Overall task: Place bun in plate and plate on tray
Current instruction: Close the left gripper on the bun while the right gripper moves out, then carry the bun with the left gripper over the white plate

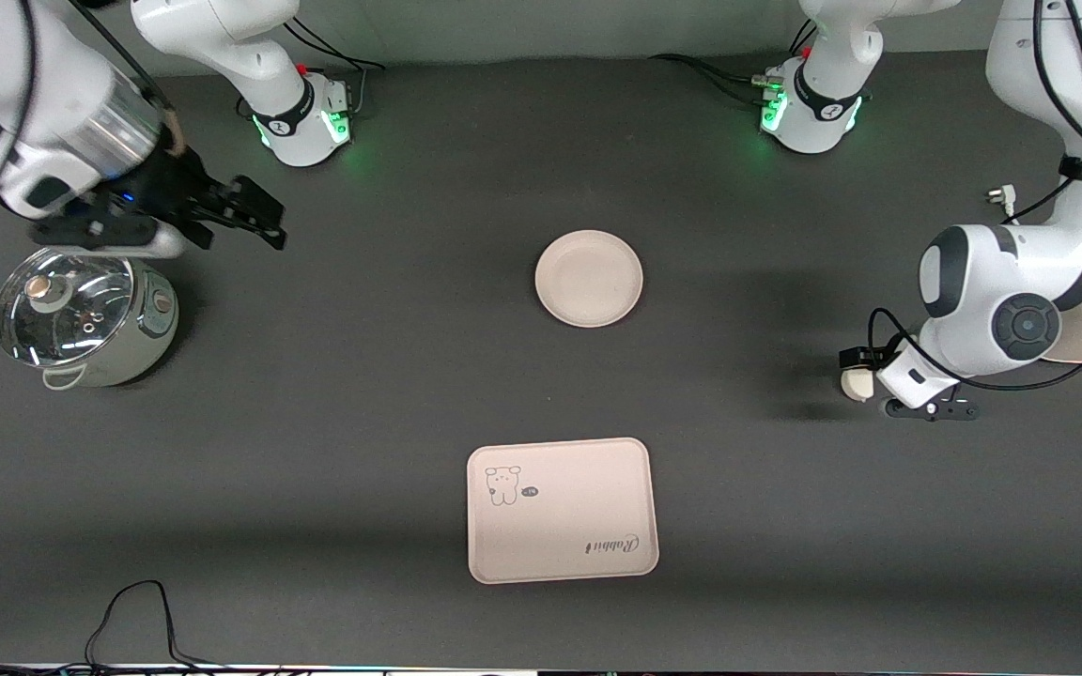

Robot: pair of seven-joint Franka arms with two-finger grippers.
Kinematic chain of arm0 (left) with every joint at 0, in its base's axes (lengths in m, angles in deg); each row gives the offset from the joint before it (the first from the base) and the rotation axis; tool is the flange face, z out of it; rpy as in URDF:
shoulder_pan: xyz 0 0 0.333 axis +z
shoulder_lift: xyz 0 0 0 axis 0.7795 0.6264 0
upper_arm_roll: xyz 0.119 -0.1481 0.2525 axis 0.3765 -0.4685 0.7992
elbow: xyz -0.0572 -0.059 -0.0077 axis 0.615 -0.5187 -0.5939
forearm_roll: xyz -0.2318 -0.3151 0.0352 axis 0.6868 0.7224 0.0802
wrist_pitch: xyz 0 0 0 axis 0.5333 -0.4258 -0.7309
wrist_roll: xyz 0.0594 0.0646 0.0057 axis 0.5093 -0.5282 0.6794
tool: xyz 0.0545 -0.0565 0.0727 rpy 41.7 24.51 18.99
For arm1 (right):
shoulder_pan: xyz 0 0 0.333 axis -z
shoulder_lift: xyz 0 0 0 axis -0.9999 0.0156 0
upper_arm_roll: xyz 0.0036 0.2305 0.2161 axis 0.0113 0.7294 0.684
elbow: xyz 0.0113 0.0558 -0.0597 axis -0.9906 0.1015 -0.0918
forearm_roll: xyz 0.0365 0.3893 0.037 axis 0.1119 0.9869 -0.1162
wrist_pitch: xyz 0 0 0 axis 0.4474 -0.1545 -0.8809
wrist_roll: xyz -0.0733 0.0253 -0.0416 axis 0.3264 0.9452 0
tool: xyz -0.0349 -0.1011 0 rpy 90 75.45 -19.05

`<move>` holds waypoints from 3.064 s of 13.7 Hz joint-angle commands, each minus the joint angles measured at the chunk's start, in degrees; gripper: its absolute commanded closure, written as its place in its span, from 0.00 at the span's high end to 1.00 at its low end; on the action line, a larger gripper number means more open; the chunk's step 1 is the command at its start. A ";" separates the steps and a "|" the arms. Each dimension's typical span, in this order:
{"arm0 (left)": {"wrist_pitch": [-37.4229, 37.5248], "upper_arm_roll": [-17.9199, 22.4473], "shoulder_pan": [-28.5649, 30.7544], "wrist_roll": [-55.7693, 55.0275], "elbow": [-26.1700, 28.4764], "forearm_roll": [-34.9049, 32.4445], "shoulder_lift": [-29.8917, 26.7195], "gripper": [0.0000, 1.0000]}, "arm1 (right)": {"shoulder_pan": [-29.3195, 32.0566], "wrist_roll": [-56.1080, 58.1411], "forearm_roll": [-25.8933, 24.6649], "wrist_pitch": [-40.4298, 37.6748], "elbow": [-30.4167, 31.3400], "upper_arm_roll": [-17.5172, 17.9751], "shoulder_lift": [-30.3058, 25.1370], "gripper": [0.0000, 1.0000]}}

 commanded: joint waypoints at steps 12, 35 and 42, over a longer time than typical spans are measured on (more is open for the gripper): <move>-8.30 -0.07 1.63 0.78 1.67 -0.52 4.74 0.19 | -2.40 1.07 13.49 5.88 2.25 -1.72 13.38 1.00; 52.43 -6.74 0.57 -3.76 -31.29 -0.09 -15.56 0.06 | -3.01 23.13 24.76 18.89 19.48 -2.07 9.60 1.00; 44.01 -11.50 -16.36 -35.73 -31.21 2.64 -7.84 0.08 | -3.02 21.37 26.42 20.22 20.80 -2.07 8.54 1.00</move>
